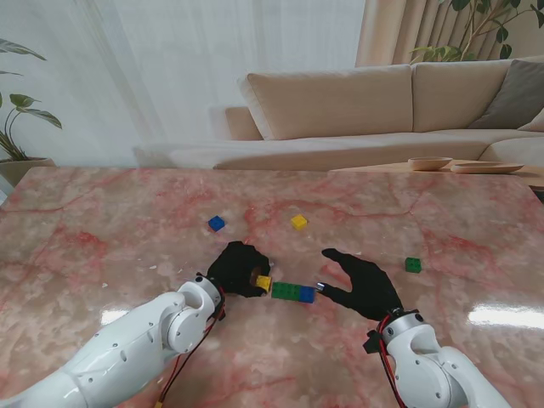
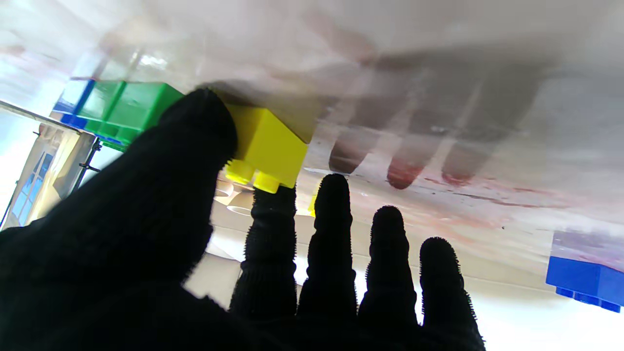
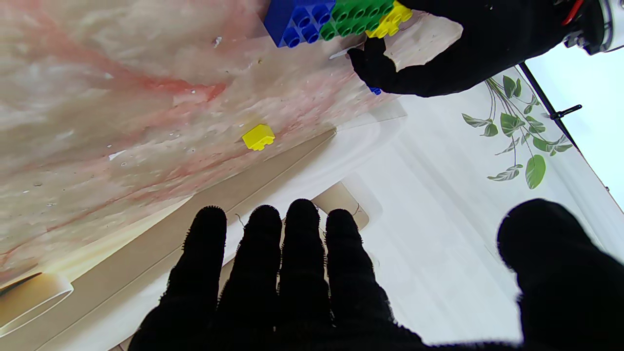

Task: Build a two-level staggered structure with toy bricks

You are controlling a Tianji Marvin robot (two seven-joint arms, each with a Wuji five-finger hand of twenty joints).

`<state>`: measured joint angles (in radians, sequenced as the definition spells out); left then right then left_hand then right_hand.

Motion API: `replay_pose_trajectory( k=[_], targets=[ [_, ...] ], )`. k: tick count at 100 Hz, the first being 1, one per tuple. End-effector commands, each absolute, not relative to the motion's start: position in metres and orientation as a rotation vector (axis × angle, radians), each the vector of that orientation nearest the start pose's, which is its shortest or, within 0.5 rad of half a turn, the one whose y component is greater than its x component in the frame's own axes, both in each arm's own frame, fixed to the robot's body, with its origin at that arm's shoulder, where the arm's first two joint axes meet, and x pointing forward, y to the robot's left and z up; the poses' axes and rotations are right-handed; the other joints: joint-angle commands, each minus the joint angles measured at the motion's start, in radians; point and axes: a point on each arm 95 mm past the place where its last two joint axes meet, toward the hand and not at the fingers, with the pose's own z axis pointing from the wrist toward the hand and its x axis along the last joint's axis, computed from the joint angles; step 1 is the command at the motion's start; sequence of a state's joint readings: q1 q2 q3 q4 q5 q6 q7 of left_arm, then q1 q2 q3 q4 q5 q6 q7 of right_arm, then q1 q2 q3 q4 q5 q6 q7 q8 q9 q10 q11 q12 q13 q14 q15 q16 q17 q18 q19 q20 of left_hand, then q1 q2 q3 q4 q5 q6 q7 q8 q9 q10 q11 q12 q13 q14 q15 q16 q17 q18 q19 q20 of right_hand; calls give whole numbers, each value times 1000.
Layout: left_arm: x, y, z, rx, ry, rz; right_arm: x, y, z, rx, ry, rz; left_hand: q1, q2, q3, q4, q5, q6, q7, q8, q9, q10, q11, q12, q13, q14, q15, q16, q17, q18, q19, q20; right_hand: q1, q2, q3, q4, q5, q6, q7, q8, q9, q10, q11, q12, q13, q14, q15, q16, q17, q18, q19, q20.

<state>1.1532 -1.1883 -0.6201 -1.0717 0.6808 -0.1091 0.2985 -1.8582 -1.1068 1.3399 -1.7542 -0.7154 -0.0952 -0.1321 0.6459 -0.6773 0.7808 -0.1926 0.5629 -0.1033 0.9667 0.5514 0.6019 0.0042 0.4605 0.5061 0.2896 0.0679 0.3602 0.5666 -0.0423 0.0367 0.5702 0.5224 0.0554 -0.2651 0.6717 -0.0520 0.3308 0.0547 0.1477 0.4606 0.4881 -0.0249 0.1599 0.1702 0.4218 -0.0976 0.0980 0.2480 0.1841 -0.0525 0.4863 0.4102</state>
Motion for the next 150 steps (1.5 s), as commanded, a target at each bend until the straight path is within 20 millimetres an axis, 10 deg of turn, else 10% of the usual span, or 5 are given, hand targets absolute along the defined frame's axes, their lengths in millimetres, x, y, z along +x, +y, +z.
replay_pose_trajectory(
  k=[1,93,150],
  targets=[
    [431,-102,-413,-1232,1697,-1709,322,-14,-346,1540,1271,1722,40,16,86,1,76,-158,87,47,-11,-18,-8,12,-4,14,-25,4,-11,13,-31,6,11,-13,11,18,16,-20,8,-14,13,-18,6,13,10,-3,2,-4,-7,-17,7,-22],
    [425,-103,-417,-1241,1746,-1691,322,-14,-347,1539,1277,1725,4,-1,44,-8,58,-141,79,65,-13,-17,-23,8,-3,15,-43,0,-16,15,-80,25,14,-16,16,18,18,-22,10,-15,14,-19,6,14,8,-2,2,-4,-8,-15,9,-22],
    [426,-102,-417,-1251,1734,-1688,323,-14,-347,1536,1281,1728,-78,33,119,14,-37,-31,-30,80,-36,-16,-26,10,-14,14,-48,3,-14,11,-108,56,16,-23,25,16,20,-23,12,-16,17,-20,7,15,8,-1,2,-4,-7,-14,10,-21]
  ],
)
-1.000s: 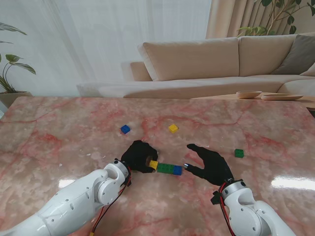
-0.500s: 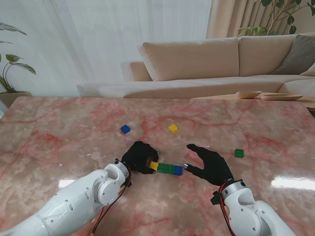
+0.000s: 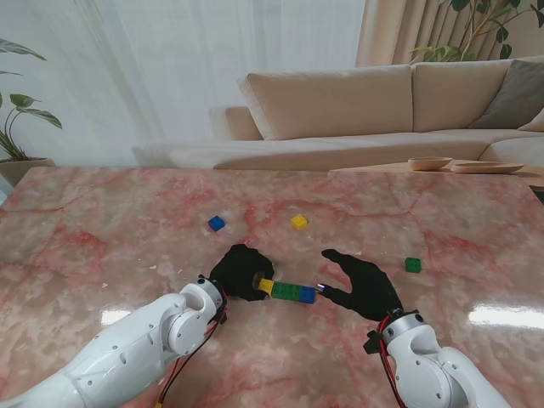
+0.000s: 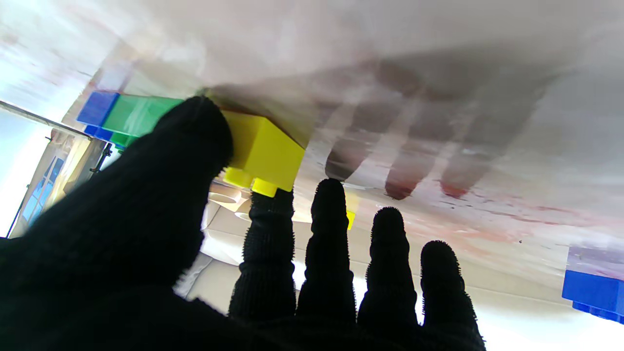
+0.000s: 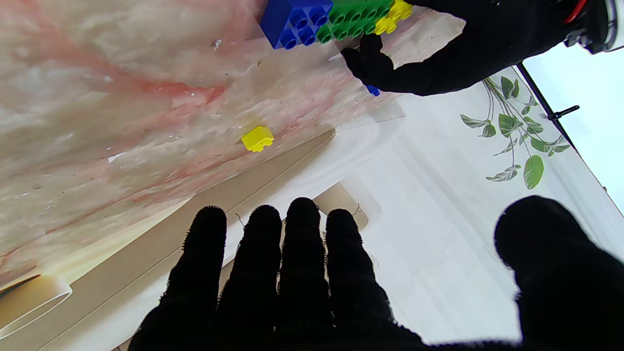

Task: Build a two-level staggered structure with toy bricks

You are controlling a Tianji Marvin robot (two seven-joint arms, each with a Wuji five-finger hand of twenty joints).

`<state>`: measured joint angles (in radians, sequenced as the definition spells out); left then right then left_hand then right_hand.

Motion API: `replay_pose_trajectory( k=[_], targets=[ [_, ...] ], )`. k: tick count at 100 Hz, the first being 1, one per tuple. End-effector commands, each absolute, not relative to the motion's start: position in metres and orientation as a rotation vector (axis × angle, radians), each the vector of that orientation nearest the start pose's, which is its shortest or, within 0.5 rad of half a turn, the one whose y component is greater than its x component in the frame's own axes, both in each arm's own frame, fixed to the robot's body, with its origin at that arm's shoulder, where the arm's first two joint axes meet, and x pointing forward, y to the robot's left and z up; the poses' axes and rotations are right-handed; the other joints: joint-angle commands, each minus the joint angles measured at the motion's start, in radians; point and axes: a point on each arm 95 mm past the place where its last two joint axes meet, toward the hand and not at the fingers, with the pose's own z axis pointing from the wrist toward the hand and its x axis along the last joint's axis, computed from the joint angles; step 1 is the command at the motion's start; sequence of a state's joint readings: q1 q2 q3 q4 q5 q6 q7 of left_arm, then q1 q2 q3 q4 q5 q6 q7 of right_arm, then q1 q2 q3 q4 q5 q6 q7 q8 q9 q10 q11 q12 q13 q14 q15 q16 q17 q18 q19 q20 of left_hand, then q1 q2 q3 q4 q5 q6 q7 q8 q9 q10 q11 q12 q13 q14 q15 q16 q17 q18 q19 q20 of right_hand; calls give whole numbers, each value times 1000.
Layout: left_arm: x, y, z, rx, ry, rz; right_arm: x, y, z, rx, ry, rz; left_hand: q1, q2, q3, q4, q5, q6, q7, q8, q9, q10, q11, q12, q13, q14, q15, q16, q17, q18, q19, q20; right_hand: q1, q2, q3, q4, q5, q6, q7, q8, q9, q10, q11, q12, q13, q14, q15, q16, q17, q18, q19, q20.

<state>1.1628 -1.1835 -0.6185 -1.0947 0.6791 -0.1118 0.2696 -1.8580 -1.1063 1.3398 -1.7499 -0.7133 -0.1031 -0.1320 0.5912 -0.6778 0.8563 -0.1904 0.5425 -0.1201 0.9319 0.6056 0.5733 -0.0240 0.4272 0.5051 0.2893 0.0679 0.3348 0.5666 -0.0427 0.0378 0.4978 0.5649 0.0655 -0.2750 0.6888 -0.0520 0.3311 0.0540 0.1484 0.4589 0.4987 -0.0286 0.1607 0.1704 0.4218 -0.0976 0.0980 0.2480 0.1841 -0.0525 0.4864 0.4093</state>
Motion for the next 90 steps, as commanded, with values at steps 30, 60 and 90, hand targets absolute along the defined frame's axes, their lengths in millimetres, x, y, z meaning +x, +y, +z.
replay_pose_trajectory(
  k=[30,60,90],
  targets=[
    [426,-103,-417,-1240,1752,-1691,323,-14,-348,1538,1280,1726,-47,19,43,15,-13,-17,19,62,-8,11,4,9,-17,15,-28,0,-17,12,-52,16,6,-14,10,15,20,-22,12,-14,7,-16,6,16,8,-1,2,-4,-6,-14,11,-20],
    [425,-101,-417,-1235,1759,-1686,324,-14,-349,1541,1278,1731,-69,20,56,42,-18,-5,2,84,-10,12,2,9,-17,18,-31,0,-16,12,-61,29,8,-15,13,15,20,-23,12,-15,7,-15,6,16,9,-1,3,-4,-5,-14,11,-20],
    [424,-100,-417,-1230,1765,-1684,324,-14,-349,1543,1276,1733,-85,12,74,67,-92,16,-34,96,-30,7,-1,9,-24,14,-33,1,-17,7,-71,34,8,-15,15,14,21,-24,13,-15,7,-14,6,16,9,-2,2,-5,-5,-14,12,-19]
  ],
)
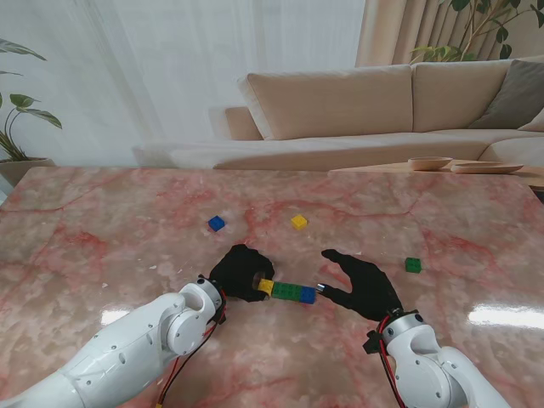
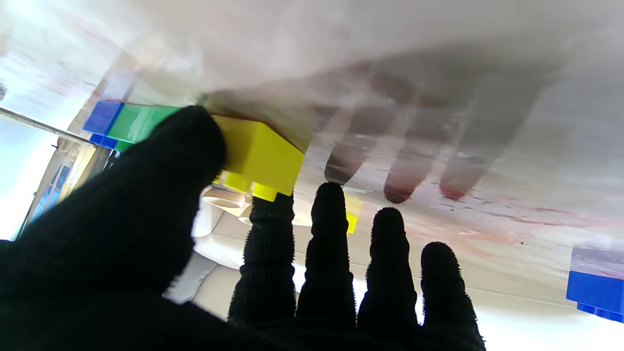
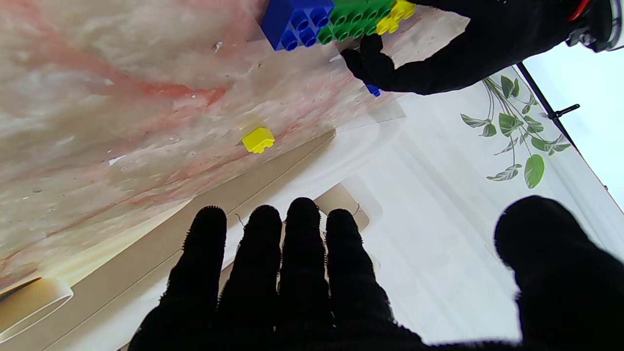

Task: Build a two-level staggered structure with toy bricks

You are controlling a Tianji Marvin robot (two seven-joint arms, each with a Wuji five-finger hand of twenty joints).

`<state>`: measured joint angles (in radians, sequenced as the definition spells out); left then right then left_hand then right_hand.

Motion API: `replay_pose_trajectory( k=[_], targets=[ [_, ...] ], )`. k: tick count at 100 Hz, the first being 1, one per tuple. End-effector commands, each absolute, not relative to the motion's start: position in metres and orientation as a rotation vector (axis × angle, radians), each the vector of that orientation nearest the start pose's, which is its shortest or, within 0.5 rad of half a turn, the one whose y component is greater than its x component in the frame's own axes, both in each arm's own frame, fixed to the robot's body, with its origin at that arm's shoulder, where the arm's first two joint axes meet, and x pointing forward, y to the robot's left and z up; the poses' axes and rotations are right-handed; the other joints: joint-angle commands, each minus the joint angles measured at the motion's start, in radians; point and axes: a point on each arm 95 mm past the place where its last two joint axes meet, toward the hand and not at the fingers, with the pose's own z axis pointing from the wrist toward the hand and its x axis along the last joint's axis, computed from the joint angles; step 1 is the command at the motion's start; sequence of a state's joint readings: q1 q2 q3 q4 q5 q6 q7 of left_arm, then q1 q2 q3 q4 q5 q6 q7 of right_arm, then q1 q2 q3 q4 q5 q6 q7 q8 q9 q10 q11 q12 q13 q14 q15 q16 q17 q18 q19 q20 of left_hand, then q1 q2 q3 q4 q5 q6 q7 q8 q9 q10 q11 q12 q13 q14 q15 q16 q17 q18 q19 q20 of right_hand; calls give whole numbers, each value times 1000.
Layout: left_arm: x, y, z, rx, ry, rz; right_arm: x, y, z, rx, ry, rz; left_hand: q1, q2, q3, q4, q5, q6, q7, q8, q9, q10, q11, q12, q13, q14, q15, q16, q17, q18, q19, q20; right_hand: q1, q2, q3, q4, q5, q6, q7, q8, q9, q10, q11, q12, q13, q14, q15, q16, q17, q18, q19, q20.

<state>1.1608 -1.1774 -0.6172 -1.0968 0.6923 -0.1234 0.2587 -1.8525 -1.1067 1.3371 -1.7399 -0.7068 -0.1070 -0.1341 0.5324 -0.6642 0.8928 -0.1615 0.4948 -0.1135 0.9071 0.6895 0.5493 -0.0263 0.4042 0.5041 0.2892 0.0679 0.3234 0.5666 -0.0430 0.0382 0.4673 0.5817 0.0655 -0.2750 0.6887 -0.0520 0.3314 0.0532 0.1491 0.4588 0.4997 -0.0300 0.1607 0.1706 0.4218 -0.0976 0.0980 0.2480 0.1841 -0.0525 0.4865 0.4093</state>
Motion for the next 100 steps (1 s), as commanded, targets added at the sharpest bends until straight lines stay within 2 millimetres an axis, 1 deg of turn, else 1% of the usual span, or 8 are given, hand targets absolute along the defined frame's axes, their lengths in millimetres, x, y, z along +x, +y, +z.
replay_pose_trajectory(
  k=[1,11,27,70,100],
  targets=[
    [424,-100,-417,-1230,1765,-1684,324,-14,-349,1543,1277,1733,-27,-2,37,38,-45,10,-9,12,-6,11,23,10,-25,15,-22,1,-16,7,-41,18,8,-15,15,14,21,-23,12,-15,7,-13,6,16,9,-1,2,-5,-5,-14,12,-19],
    [424,-100,-418,-1232,1763,-1685,324,-14,-349,1545,1278,1732,-32,-6,32,36,-59,13,-11,17,-11,10,25,11,-29,15,-22,1,-18,7,-47,18,7,-15,15,14,21,-22,12,-15,7,-15,6,16,10,-2,3,-4,-5,-13,12,-19],
    [424,-100,-418,-1232,1770,-1687,324,-14,-349,1543,1277,1732,-41,-11,21,34,-54,11,4,33,-13,11,25,11,-31,16,-24,0,-20,8,-55,20,8,-15,15,14,21,-22,13,-15,6,-14,6,16,8,-2,2,-5,-5,-14,13,-19],
    [425,-101,-418,-1236,1764,-1692,324,-14,-349,1548,1285,1733,-55,32,0,39,-32,7,25,66,-1,15,25,11,-27,17,-25,1,-18,8,-62,33,8,-13,15,14,20,-22,13,-16,5,-14,6,16,7,-1,2,-5,-1,-13,16,-17],
    [426,-103,-418,-1235,1765,-1693,324,-14,-350,1555,1286,1731,-60,38,-14,39,-14,6,36,82,11,16,26,12,-23,18,-25,1,-17,9,-65,37,9,-11,12,14,19,-21,12,-16,3,-14,5,15,4,-1,2,-5,-1,-14,17,-16]
  ],
)
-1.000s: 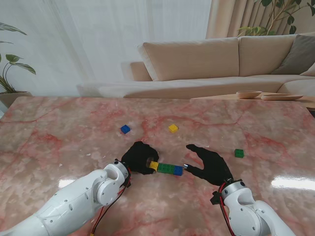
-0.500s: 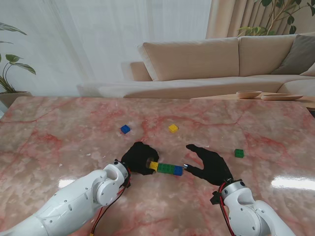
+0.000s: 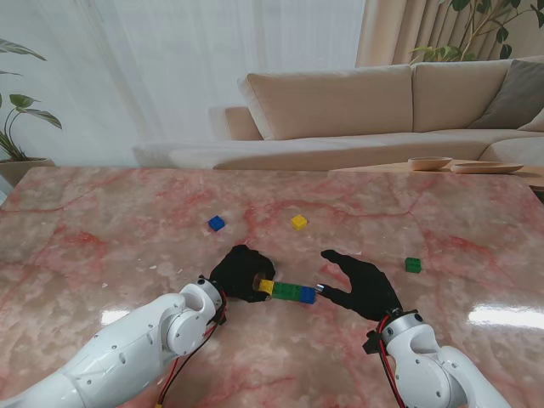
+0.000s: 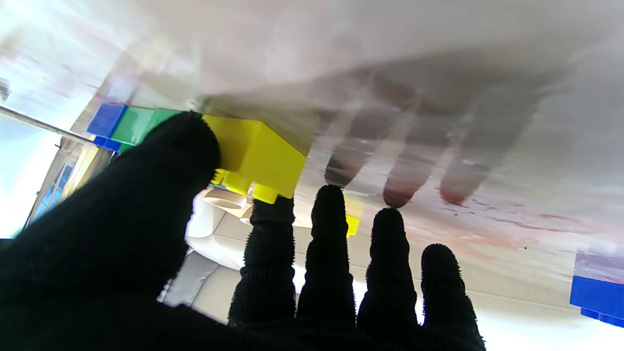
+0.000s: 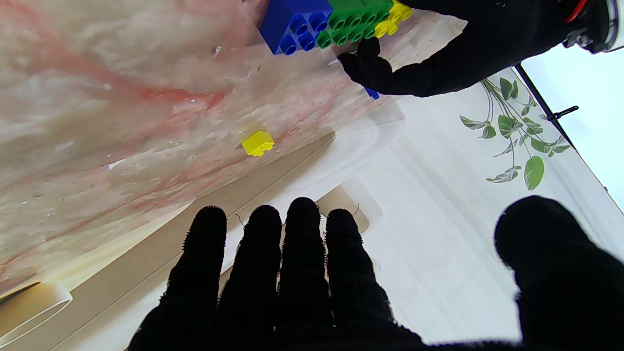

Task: Build a two-level staggered structure with toy bricks

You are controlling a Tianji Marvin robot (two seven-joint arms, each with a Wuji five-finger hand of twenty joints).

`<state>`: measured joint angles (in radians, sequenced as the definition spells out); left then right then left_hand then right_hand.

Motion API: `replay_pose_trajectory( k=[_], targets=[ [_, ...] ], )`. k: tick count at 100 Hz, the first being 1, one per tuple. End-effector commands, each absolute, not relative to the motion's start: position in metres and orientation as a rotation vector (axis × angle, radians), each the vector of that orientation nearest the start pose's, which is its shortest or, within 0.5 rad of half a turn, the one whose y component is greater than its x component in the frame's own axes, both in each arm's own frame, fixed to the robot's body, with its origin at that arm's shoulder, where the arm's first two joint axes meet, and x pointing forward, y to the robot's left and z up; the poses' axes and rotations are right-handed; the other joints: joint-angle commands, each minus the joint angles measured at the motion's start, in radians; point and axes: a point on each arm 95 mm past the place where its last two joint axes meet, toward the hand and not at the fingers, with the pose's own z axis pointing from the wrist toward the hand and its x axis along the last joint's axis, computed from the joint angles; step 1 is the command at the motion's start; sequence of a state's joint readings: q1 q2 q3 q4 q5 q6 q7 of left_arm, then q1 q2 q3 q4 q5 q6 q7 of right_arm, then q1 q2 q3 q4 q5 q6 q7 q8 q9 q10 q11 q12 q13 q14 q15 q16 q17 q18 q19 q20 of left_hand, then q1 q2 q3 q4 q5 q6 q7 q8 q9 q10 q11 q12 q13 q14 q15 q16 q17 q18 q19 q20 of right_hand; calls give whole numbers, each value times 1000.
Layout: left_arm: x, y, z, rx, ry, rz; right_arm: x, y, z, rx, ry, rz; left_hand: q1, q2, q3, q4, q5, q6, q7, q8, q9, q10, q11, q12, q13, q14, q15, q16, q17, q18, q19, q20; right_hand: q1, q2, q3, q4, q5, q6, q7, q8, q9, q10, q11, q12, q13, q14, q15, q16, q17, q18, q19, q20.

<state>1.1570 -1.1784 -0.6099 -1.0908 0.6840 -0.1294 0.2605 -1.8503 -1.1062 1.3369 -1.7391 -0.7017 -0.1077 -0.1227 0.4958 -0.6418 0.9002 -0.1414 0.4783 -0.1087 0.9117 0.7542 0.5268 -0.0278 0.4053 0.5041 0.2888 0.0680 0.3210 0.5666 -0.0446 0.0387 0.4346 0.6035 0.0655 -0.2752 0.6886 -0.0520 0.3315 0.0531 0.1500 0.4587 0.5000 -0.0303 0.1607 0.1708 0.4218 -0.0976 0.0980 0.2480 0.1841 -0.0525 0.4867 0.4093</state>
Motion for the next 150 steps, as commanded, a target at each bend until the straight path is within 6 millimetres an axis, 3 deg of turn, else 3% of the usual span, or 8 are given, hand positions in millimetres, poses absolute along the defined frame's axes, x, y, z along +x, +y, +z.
replay_pose_trajectory(
  k=[1,41,67,87,98,124,131,150],
  targets=[
    [426,-103,-418,-1234,1765,-1693,324,-14,-350,-2120,-1753,-2359,-24,17,-21,19,2,1,32,18,33,17,25,12,-23,18,-23,1,-15,8,-32,16,9,-11,12,14,19,-21,12,-16,3,-13,5,15,4,1,1,-5,-1,-13,17,-16],
    [425,-101,-418,-1235,1782,-1688,324,-14,-350,-2118,-1755,-2356,-36,-12,-39,13,-49,21,-25,-1,1,15,15,9,-36,15,-28,-1,-21,5,-54,16,11,-11,12,14,19,-23,12,-16,3,-14,6,15,2,2,2,-6,-1,-12,18,-14],
    [425,-100,-418,-1243,1777,-1694,324,-14,-350,-2118,-1757,-2356,-71,-43,-73,1,-125,71,-123,-67,-57,19,6,3,-71,12,-41,-4,-28,0,-92,26,10,-11,12,14,18,-21,11,-16,3,-13,6,15,2,0,1,-6,-1,-13,18,-14],
    [425,-97,-416,-1258,1761,-1716,324,-14,-350,-2114,-1760,-2361,-117,-70,-115,-12,-139,150,-280,-231,-125,37,-25,-29,-104,13,-74,-18,-35,-12,-206,58,9,-12,13,14,17,-21,11,-17,1,-14,5,15,0,0,1,-6,-2,-13,17,-14],
    [424,-94,-411,-1270,1752,-1730,325,-14,-350,-2113,-1759,-2365,-132,-77,-130,-17,-130,163,-321,-277,-139,43,-41,-44,-115,14,-85,-26,-33,-18,-243,62,9,-11,12,14,16,-21,10,-17,-1,-14,4,15,0,0,1,-6,-2,-14,16,-15],
    [419,-86,-394,-1344,1649,-1787,326,-14,-349,-2114,-1761,-2371,-126,-27,-221,-6,-138,196,-542,-481,-202,53,-94,-109,-122,8,-111,-43,-16,-41,-285,0,5,-11,10,15,13,-23,9,-16,-4,-15,3,14,1,0,2,-6,-4,-16,13,-16],
    [420,-82,-390,-1363,1577,-1812,327,-14,-349,-2112,-1762,-2373,-123,-21,-238,2,-157,213,-627,-537,-203,59,-90,-119,-87,3,-96,-33,-19,-42,-239,41,5,-10,9,15,13,-23,9,-16,-3,-15,3,14,2,-1,2,-6,-4,-17,11,-17],
    [427,-66,-369,-1401,1480,-1813,330,-12,-348,-2100,-1770,-2373,-121,17,-276,9,-173,214,-689,-574,-221,58,-95,-128,-100,-3,-112,-34,-21,-47,-229,48,4,-10,8,15,14,-24,8,-16,-4,-16,3,14,2,-2,1,-6,-5,-18,10,-19]
  ],
)
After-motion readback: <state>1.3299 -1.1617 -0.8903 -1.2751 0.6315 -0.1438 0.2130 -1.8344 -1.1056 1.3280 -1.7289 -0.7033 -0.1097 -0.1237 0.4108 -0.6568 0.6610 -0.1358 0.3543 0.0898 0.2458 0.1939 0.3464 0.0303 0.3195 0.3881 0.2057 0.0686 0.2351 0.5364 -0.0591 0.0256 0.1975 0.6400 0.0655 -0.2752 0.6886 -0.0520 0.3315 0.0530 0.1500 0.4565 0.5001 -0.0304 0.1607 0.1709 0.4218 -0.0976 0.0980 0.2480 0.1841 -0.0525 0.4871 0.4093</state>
